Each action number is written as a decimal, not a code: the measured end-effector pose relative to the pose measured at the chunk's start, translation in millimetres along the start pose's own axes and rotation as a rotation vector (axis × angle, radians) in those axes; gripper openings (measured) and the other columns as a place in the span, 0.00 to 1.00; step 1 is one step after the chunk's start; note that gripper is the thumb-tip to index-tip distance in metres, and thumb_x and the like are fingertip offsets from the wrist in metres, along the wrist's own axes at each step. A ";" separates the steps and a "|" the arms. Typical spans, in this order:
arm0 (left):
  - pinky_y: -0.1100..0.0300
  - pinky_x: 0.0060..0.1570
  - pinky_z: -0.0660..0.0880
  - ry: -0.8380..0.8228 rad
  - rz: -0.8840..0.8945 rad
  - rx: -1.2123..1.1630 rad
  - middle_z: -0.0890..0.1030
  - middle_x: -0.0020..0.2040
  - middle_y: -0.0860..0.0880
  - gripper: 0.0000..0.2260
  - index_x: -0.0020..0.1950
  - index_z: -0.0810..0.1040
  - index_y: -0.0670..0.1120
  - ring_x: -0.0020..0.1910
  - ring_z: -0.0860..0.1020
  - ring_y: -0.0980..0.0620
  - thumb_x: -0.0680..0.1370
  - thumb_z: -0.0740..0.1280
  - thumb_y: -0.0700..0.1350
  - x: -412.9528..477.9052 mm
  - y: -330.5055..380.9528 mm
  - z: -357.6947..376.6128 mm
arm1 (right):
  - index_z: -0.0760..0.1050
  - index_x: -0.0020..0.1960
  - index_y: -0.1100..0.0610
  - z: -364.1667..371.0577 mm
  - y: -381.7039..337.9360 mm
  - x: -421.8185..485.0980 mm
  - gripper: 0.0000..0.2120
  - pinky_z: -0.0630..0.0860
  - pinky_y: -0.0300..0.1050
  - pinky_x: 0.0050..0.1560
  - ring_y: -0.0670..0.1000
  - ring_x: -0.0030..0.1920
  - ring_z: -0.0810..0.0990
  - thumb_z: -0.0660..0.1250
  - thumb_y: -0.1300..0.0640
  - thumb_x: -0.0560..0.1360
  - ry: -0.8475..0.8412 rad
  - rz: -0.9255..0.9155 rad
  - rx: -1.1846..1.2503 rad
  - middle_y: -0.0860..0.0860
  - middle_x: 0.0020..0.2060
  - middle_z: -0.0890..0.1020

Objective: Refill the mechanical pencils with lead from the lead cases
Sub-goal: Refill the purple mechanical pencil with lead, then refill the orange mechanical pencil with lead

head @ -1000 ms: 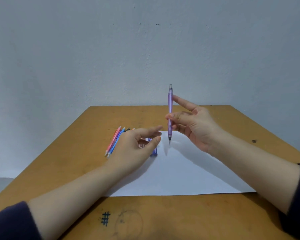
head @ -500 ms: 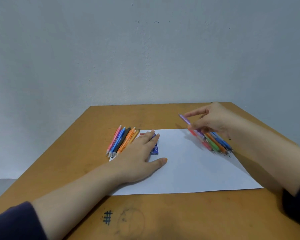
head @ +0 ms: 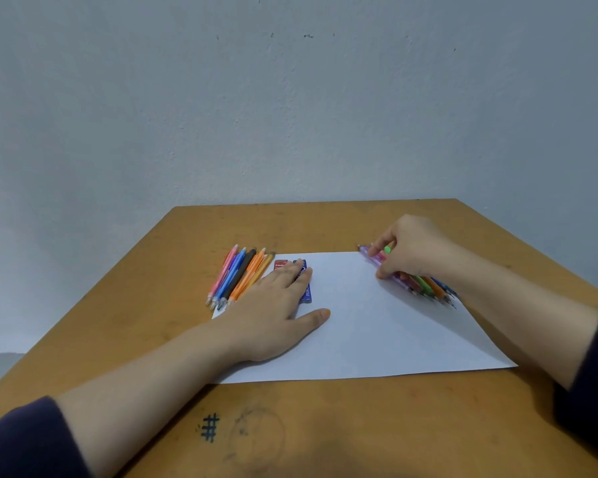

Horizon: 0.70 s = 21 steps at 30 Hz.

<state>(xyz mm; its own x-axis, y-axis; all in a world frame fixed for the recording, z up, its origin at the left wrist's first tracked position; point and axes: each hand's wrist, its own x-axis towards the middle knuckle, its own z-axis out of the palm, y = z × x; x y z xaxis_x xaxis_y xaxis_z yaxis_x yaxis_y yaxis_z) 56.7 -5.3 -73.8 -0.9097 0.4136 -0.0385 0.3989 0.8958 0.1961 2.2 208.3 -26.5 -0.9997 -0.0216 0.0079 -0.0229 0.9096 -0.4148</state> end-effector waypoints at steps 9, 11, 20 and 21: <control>0.58 0.74 0.45 -0.010 -0.001 0.024 0.42 0.79 0.54 0.33 0.79 0.43 0.52 0.77 0.44 0.56 0.79 0.50 0.64 1.6 -1.0 0.4 | 0.84 0.47 0.53 2.9 1.9 5.1 0.12 0.64 0.34 0.24 0.43 0.30 0.72 0.74 0.64 0.66 0.044 0.024 -0.061 0.50 0.41 0.79; 0.58 0.74 0.45 -0.009 0.000 0.022 0.42 0.79 0.54 0.33 0.79 0.43 0.51 0.77 0.44 0.56 0.79 0.50 0.64 1.7 -0.8 0.2 | 0.84 0.46 0.52 3.1 2.3 5.8 0.11 0.65 0.34 0.27 0.46 0.35 0.73 0.73 0.64 0.66 0.059 0.025 -0.085 0.49 0.39 0.78; 0.58 0.74 0.45 0.002 -0.002 0.017 0.42 0.79 0.54 0.33 0.79 0.43 0.51 0.77 0.44 0.56 0.79 0.50 0.64 2.6 -1.6 1.6 | 0.83 0.41 0.52 8.8 3.2 8.6 0.07 0.70 0.36 0.35 0.44 0.37 0.76 0.73 0.63 0.68 0.152 -0.057 0.037 0.45 0.35 0.80; 0.58 0.74 0.45 0.010 0.000 0.012 0.42 0.79 0.54 0.33 0.79 0.43 0.51 0.77 0.44 0.56 0.79 0.51 0.64 2.7 -1.6 1.6 | 0.84 0.42 0.51 9.9 2.1 7.1 0.07 0.70 0.36 0.37 0.45 0.37 0.77 0.71 0.63 0.69 0.174 -0.093 0.059 0.46 0.35 0.81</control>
<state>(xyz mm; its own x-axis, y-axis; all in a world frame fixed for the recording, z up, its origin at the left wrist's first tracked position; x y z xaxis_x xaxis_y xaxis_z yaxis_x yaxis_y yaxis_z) 53.7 -5.3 -75.8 -0.9107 0.4119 -0.0290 0.4002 0.8978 0.1840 -4.9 205.9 -36.4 -0.9787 -0.0280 0.2034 -0.1203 0.8811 -0.4573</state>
